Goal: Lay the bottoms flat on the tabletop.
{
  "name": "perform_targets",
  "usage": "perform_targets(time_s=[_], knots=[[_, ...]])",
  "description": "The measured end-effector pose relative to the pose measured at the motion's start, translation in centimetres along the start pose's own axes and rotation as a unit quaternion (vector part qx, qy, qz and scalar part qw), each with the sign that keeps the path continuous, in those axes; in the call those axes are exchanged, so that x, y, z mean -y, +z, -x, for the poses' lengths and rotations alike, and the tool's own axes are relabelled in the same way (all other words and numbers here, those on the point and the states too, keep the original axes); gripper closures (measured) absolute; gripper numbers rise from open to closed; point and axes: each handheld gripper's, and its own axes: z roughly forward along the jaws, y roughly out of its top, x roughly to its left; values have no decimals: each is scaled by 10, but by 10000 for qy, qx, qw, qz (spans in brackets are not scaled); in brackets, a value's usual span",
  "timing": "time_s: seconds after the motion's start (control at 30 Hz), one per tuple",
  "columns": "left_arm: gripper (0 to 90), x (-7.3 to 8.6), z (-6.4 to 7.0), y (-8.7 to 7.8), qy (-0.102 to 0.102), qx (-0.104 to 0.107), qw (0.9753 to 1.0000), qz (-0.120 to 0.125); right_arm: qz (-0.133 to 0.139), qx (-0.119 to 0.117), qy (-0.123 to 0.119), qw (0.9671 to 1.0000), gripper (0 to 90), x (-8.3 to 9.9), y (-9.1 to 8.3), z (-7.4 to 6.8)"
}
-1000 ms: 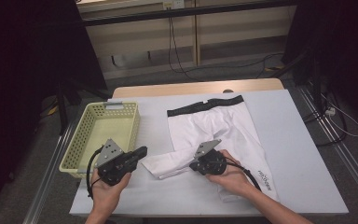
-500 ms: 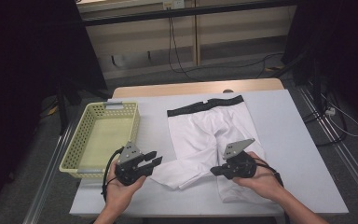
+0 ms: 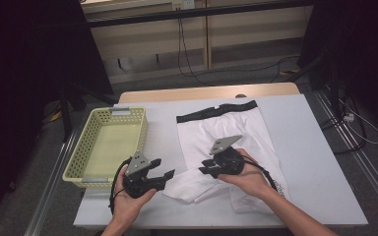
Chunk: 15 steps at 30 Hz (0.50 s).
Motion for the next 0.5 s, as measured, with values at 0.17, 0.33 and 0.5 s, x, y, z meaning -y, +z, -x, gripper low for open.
perform_targets(time_s=[0.17, 0.33, 0.5], knots=[[427, 11, 3, 10, 40, 130, 9993, -347, -265, -119, 79, 9995, 710, -7, 32, 2], [445, 13, 0, 13, -32, 50, 9990, -451, -389, -560, -119, 9976, 695, 2, 27, -25], [433, 15, -3, 15, -113, -8, 9984, -553, -445, -822, -347, 9950, 647, 23, 16, -52]])
